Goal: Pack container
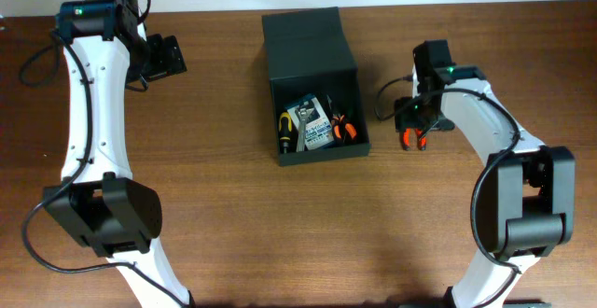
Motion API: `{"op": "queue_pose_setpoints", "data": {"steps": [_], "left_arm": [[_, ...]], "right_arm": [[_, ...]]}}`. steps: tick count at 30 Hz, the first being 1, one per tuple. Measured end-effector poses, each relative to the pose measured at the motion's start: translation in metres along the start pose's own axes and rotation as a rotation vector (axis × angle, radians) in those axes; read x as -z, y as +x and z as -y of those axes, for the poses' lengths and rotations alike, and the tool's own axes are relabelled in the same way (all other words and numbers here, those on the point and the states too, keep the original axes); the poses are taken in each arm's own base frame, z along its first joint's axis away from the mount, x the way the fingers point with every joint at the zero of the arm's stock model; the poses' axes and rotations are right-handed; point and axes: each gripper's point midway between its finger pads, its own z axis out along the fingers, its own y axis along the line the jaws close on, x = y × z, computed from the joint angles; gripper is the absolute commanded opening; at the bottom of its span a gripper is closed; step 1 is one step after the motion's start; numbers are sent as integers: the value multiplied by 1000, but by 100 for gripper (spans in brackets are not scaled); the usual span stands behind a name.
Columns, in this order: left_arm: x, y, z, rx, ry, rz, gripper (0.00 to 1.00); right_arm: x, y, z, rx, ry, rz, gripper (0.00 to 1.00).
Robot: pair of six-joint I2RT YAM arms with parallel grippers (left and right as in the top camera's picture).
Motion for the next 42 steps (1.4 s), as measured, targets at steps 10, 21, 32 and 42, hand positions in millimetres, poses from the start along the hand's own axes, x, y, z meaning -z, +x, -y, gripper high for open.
{"op": "queue_pose_setpoints", "data": {"steps": [10,21,32,42], "left_arm": [[0,0,0,0,0,0,99],[0,0,0,0,0,0,99],[0,0,0,0,0,0,99],[0,0,0,0,0,0,99]], "right_arm": [[-12,-5,-3,-63,-10,20,63],[-41,-5,-5,-124,-12,-2,33],[-35,-18,-6,-134,-15,45,4],[-33,-21,-6,-133,-17,55,17]]}}
